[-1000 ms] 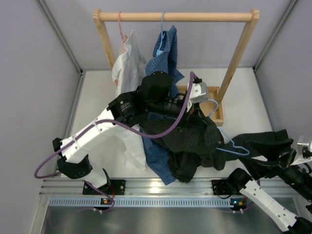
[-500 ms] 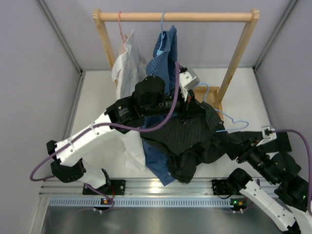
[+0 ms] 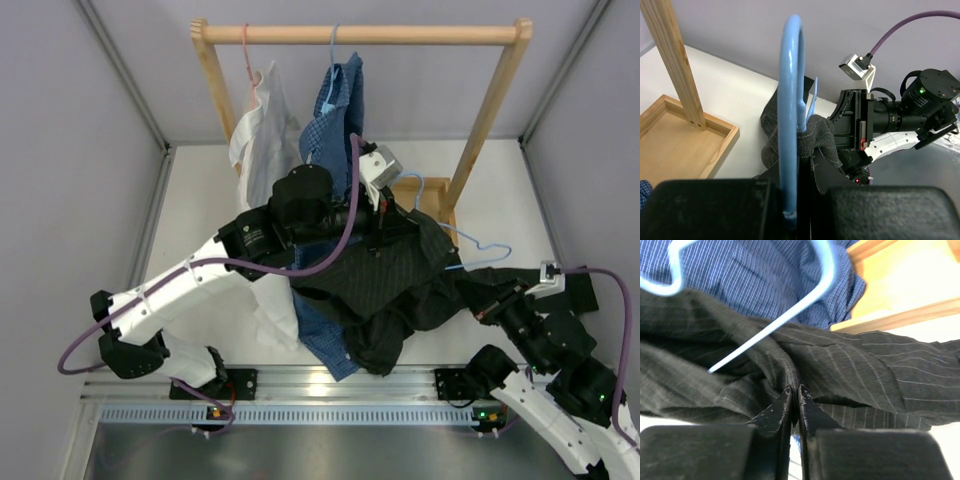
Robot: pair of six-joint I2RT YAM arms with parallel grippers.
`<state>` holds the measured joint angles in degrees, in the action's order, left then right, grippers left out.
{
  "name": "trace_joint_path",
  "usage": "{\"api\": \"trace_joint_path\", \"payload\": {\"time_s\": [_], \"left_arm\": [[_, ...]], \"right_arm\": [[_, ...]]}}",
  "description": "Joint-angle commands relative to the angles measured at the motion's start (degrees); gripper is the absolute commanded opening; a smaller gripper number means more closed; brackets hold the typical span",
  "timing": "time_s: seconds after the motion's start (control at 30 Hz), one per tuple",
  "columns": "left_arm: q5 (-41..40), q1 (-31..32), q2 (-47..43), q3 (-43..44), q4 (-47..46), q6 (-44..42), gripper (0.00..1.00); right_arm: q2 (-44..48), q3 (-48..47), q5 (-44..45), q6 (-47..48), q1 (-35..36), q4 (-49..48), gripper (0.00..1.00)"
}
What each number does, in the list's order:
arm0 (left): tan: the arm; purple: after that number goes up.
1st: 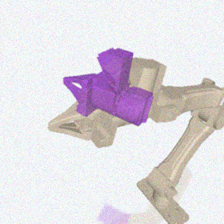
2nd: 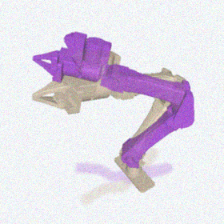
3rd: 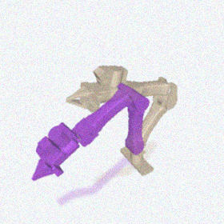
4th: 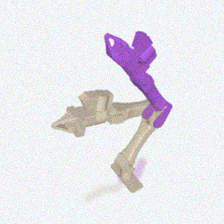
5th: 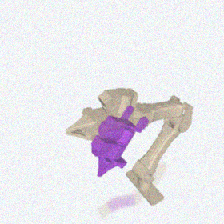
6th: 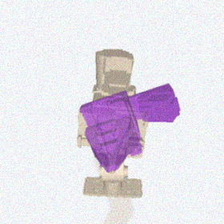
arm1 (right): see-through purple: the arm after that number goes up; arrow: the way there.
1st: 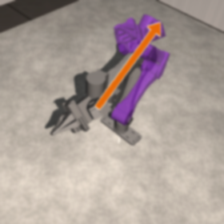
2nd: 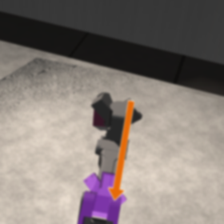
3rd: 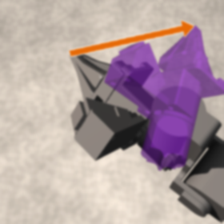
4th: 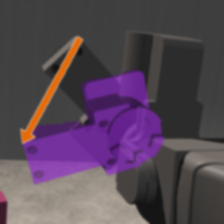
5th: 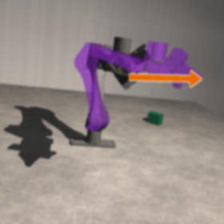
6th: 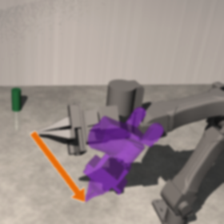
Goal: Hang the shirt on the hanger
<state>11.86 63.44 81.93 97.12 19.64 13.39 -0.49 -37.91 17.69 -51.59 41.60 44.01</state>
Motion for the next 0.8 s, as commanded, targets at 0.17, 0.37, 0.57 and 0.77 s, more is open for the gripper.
{"api": "trace_joint_path", "payload": {"time_s": [0.17,0.37,0.57,0.77], "left_arm": [[-0.61,0.02,-6.34,-2.02,-6.28,-1.52,0.0],[2.38,0.02,-10.38,-7.72,-5.75,-5.91,0.0],[1.25,0.11,-15.39,-13.62,-7.16,-9.95,0.0],[-1.4,0.11,-15.22,-16.79,-7.07,-12.95,0.0]], "right_arm": [[-1.97,-2.95,9.9,5.17,0.67,-4.37,0.0],[-4.86,-9.63,17.01,11.59,3.03,-1.74,0.0],[-5.75,-15.96,26.07,13.53,9.18,2.48,0.0],[-13.1,-24.74,26.25,19.59,13.41,5.73,0.0]]}}
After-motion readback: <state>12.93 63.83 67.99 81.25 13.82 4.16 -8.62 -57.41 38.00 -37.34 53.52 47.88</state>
